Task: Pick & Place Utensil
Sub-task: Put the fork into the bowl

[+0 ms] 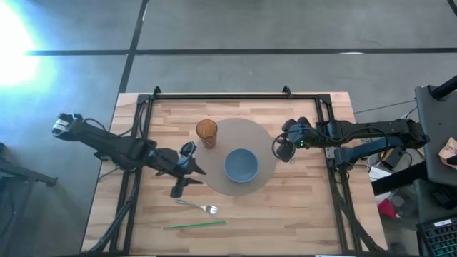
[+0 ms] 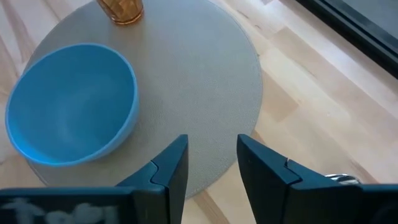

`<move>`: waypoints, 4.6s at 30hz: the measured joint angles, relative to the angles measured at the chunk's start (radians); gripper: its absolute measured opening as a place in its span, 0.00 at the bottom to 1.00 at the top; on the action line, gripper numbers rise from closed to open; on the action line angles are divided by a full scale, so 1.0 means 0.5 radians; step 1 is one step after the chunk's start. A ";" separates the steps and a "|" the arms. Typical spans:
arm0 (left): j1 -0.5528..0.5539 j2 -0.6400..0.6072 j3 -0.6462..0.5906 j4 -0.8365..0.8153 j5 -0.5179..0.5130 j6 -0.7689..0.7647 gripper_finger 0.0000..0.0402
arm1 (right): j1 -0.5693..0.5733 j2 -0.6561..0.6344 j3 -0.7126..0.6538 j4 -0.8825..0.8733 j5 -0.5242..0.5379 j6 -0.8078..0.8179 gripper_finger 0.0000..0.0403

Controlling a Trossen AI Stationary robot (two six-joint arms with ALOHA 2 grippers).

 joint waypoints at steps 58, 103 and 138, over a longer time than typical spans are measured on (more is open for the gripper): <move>-0.449 1.237 0.614 -0.933 0.046 -0.816 0.38 | 0.000 0.000 0.002 -0.020 -0.008 -0.024 0.19; -0.450 1.432 0.405 -0.891 0.044 -0.903 0.09 | 0.000 0.000 0.000 -0.021 -0.010 -0.016 0.17; -0.500 1.394 0.862 -1.056 -0.195 -0.422 0.01 | 0.220 -0.185 0.017 -0.013 -0.241 0.060 0.17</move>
